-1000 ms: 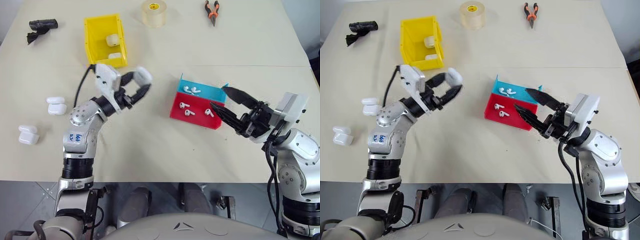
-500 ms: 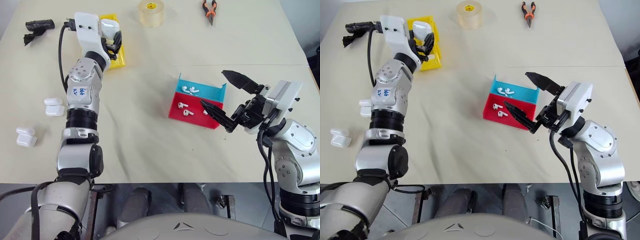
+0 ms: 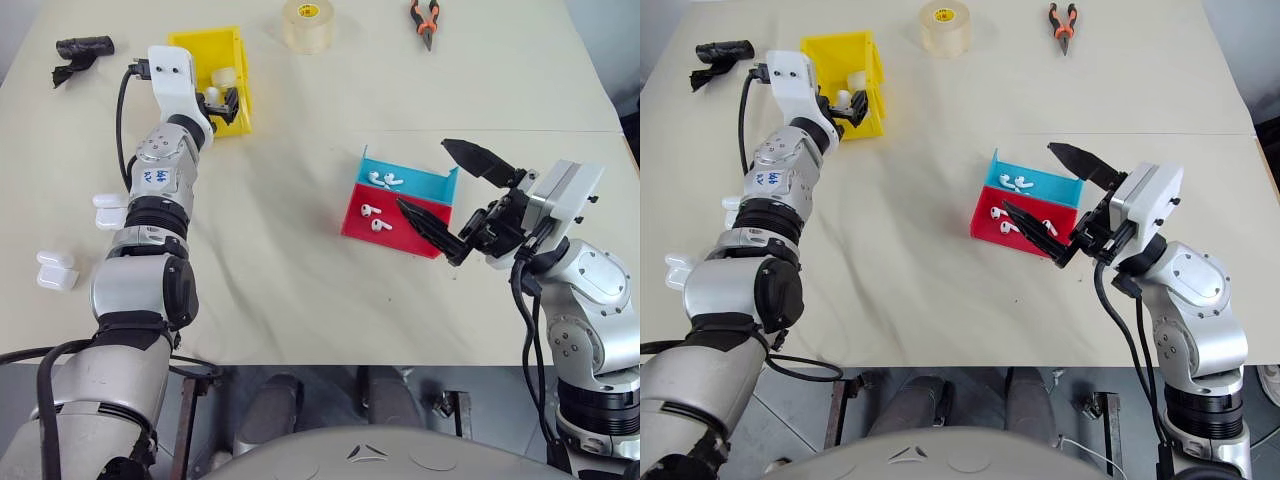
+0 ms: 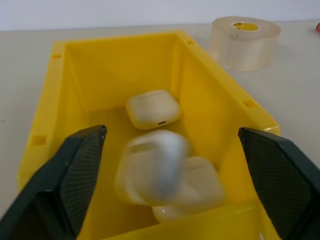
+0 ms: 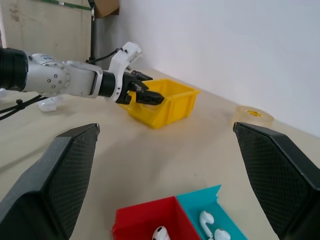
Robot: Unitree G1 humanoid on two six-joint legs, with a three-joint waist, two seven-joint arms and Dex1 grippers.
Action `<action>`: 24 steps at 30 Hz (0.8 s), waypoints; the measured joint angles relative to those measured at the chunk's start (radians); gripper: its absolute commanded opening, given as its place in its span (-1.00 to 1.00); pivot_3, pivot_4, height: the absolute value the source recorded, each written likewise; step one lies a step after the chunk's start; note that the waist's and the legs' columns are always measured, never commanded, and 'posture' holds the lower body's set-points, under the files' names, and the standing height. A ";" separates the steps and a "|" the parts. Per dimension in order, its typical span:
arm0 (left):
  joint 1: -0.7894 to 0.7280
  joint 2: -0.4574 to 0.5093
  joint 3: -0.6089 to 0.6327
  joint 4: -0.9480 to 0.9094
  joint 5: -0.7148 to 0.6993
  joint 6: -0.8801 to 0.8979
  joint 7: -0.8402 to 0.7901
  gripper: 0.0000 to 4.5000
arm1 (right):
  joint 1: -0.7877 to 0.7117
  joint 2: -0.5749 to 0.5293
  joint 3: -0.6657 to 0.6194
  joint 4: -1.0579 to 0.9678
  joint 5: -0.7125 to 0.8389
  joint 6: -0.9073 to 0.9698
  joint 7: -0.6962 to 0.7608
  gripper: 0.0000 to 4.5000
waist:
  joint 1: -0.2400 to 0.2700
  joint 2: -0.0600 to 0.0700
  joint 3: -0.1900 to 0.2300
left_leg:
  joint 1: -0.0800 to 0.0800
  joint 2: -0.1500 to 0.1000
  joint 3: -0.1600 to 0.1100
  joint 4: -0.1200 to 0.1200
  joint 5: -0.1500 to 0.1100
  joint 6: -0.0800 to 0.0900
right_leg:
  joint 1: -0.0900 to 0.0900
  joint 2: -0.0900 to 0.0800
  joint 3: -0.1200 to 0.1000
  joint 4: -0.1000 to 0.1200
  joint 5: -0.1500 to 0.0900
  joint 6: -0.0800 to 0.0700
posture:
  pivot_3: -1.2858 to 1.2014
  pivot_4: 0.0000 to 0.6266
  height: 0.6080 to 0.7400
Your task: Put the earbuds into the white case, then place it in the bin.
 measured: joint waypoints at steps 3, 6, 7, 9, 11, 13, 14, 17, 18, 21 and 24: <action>0.034 0.008 -0.020 -0.062 0.002 -0.017 -0.066 0.98 | 0.006 0.001 0.000 0.005 0.001 -0.018 0.018 1.00 | 0.000 0.000 0.000 | 0.000 0.000 0.000 0.000 0.000 0.000 | 0.000 0.000 0.000 0.000 0.000 0.000 | 0.03 -0.52 1.00; 0.133 0.012 -0.049 -0.232 -0.007 -0.010 -0.180 0.98 | 0.011 0.000 -0.001 0.026 0.006 -0.024 0.042 1.00 | -0.002 0.000 0.000 | 0.000 0.001 0.000 0.000 0.000 0.000 | 0.000 0.000 0.000 0.000 0.000 0.000 | 0.03 -0.52 1.00; 0.192 0.018 -0.062 -0.320 -0.019 0.002 -0.239 0.98 | 0.015 -0.002 -0.003 0.037 0.009 -0.030 0.055 1.00 | -0.003 0.000 0.000 | 0.000 0.001 0.000 0.000 0.000 0.000 | 0.000 0.000 0.000 0.000 0.000 0.000 | 0.03 -0.52 1.00; 0.298 0.036 -0.085 -0.474 -0.056 0.048 -0.350 0.98 | 0.023 -0.011 -0.005 0.048 0.010 -0.036 0.080 1.00 | -0.007 0.000 0.000 | 0.000 0.001 -0.001 0.000 0.000 0.000 | -0.001 0.000 0.001 -0.001 0.000 0.000 | 0.03 -0.52 1.00; 0.417 0.062 -0.111 -0.644 -0.103 0.100 -0.469 0.98 | 0.026 -0.026 -0.005 0.069 0.012 -0.037 0.111 1.00 | -0.016 0.000 0.000 | 0.000 0.001 -0.002 -0.001 0.000 0.000 | -0.001 0.000 0.001 -0.001 0.000 0.000 | 0.03 -0.52 1.00; 0.507 0.091 -0.132 -0.766 -0.136 0.132 -0.558 0.98 | 0.030 -0.042 -0.008 0.088 0.012 -0.038 0.136 1.00 | -0.023 0.000 0.000 | 0.000 0.002 -0.002 -0.001 0.000 0.000 | -0.001 0.000 0.000 -0.002 0.000 0.000 | 0.03 -0.52 1.00; 0.541 0.109 -0.136 -0.814 -0.148 0.142 -0.594 0.98 | 0.027 -0.045 -0.007 0.096 0.012 -0.039 0.149 1.00 | -0.024 0.000 0.000 | 0.000 0.002 -0.002 -0.001 0.000 0.000 | -0.001 0.000 0.000 -0.002 0.000 0.000 | 0.03 -0.52 1.00; 0.680 0.197 -0.125 -0.963 -0.240 0.134 -0.777 0.98 | 0.035 -0.079 -0.015 0.131 0.016 -0.041 0.202 1.00 | -0.025 0.001 -0.001 | 0.001 0.002 -0.002 -0.002 0.000 0.000 | -0.001 0.000 0.000 -0.004 0.000 0.000 | 0.03 -0.52 1.00; 0.711 0.220 -0.124 -0.990 -0.261 0.134 -0.824 0.98 | 0.041 -0.093 -0.020 0.136 0.018 -0.041 0.219 1.00 | -0.025 0.001 -0.001 | 0.001 0.002 -0.002 -0.002 0.000 0.000 | -0.001 0.000 0.000 -0.005 0.000 0.000 | 0.03 -0.52 1.00; 0.783 0.270 -0.122 -1.071 -0.293 0.115 -0.917 0.98 | 0.056 -0.145 -0.034 0.163 0.030 -0.042 0.294 1.00 | -0.019 0.001 -0.001 | 0.001 0.002 -0.004 -0.002 0.000 0.000 | 0.001 0.000 0.000 -0.007 0.000 0.000 | 0.03 -0.52 1.00; 0.831 0.290 -0.123 -1.134 -0.272 0.076 -0.920 0.98 | 0.079 -0.204 -0.049 0.205 0.026 -0.063 0.372 1.00 | -0.009 0.001 -0.001 | 0.002 0.001 -0.005 -0.002 -0.001 0.001 | 0.007 0.000 -0.001 -0.013 0.000 0.000 | 0.03 -0.52 1.00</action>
